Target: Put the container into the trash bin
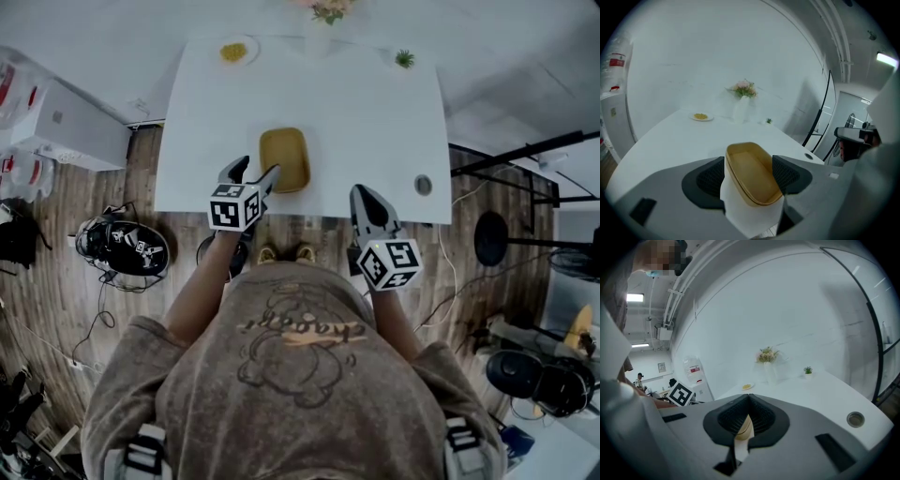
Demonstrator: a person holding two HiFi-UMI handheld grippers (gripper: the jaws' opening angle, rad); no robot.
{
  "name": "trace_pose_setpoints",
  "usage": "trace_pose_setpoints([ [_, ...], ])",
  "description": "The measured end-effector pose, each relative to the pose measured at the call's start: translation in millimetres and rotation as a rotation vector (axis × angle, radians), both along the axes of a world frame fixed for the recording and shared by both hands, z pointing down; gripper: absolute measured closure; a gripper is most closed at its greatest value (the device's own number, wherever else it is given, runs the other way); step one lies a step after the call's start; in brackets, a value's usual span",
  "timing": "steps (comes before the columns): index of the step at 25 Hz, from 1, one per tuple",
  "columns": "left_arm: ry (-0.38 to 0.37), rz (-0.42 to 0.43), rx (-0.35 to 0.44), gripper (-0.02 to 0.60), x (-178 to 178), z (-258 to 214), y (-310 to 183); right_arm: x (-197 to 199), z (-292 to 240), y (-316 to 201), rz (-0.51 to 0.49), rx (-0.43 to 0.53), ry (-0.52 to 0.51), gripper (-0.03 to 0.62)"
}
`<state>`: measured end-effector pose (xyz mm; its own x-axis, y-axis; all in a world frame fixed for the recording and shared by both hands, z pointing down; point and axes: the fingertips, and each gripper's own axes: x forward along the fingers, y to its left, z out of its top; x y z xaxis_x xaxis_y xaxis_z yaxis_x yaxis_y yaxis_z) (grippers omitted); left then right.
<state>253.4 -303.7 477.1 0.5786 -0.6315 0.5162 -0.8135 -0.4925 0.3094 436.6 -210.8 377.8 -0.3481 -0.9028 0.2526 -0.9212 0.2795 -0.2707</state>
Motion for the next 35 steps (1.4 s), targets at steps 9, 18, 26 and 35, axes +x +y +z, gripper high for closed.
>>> trace_pose_setpoints([
  [9,-0.07,0.021,-0.096,0.268,8.4,45.7,3.7,7.1,3.1,1.7,0.013,-0.006,0.004,0.594],
  [18,-0.099,0.014,-0.158,0.282,7.4,67.1,0.8,14.4,5.2,3.0,0.041,-0.012,0.005,0.594],
  [26,-0.113,0.017,-0.175,0.354,9.1,72.3,1.3,16.5,10.5,6.8,0.06,-0.025,0.009,0.594],
  [35,-0.091,0.022,-0.2,0.438,13.5,74.0,3.6,15.2,9.4,10.3,0.066,-0.027,0.019,0.592],
])
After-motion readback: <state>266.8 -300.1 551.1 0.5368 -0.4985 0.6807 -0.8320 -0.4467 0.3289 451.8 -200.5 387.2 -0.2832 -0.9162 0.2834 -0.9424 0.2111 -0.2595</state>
